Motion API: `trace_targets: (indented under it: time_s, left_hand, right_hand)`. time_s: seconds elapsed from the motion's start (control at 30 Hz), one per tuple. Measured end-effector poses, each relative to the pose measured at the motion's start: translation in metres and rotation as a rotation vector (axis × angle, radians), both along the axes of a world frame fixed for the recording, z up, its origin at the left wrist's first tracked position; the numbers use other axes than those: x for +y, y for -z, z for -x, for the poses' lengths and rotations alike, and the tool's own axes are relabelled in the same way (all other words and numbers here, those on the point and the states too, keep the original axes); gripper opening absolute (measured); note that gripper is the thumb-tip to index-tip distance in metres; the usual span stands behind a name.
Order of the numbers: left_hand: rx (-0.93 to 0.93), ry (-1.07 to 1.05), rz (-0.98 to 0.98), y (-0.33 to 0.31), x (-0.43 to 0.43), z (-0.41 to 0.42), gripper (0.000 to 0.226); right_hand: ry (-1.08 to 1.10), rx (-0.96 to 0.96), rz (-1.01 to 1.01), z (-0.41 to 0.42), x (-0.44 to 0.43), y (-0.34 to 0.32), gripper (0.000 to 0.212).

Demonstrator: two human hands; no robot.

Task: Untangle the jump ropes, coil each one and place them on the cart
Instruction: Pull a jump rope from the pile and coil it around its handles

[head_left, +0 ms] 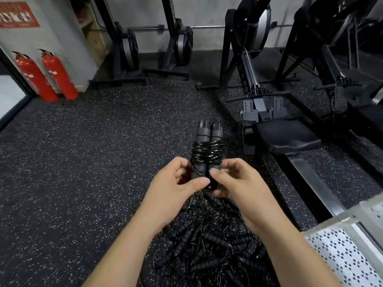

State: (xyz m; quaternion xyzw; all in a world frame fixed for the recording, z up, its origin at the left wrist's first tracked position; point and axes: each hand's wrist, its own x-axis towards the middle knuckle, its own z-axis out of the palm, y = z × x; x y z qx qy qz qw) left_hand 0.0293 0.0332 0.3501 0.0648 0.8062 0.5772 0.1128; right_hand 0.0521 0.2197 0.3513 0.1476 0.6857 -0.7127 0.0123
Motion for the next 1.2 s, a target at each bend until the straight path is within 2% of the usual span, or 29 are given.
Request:
trace_targets:
  time_s: [0.07,0.2,0.33,0.47,0.57,0.67,0.73,0.8,0.9,1.0,1.07,1.2]
  left_hand:
    - [0.035,0.026,0.058,-0.014,0.004,-0.007,0.029]
    - [0.043,0.103,0.049,-0.054,0.019,-0.02,0.02]
    - [0.137,0.191,0.107,-0.108,0.05,-0.042,0.038]
    - [0.155,0.261,-0.02,-0.158,0.092,-0.07,0.038]
    - [0.127,0.276,-0.145,-0.195,0.13,-0.088,0.028]
    - [0.173,0.321,-0.168,-0.233,0.168,-0.106,0.024]
    - [0.221,0.318,-0.127,-0.254,0.187,-0.114,0.031]
    - [0.253,0.314,-0.081,-0.27,0.206,-0.117,0.047]
    - [0.246,0.35,-0.111,-0.292,0.24,-0.129,0.073]
    - [0.26,0.374,-0.114,-0.305,0.272,-0.134,0.063]
    - [0.293,0.397,-0.078,-0.308,0.293,-0.132,0.061]
    - [0.322,0.431,0.036,-0.308,0.33,-0.118,0.068]
  right_hand:
    - [0.011,0.015,-0.012,-0.009,0.004,-0.011,0.027]
    - [0.062,0.032,-0.056,-0.034,0.026,-0.046,0.025]
    - [0.117,0.069,-0.151,-0.076,0.063,-0.096,0.03]
    - [0.188,0.146,-0.236,-0.124,0.101,-0.162,0.033]
    - [0.241,0.192,-0.332,-0.157,0.128,-0.213,0.037]
    - [0.3,0.222,-0.439,-0.187,0.152,-0.258,0.037]
    - [0.334,0.244,-0.536,-0.198,0.163,-0.279,0.037]
    - [0.383,0.248,-0.626,-0.207,0.173,-0.295,0.041]
    - [0.415,0.217,-0.666,-0.223,0.197,-0.313,0.055]
    - [0.386,0.159,-0.68,-0.229,0.22,-0.323,0.063]
    - [0.372,0.122,-0.677,-0.228,0.235,-0.326,0.061]
    - [0.329,0.074,-0.601,-0.219,0.273,-0.325,0.037]
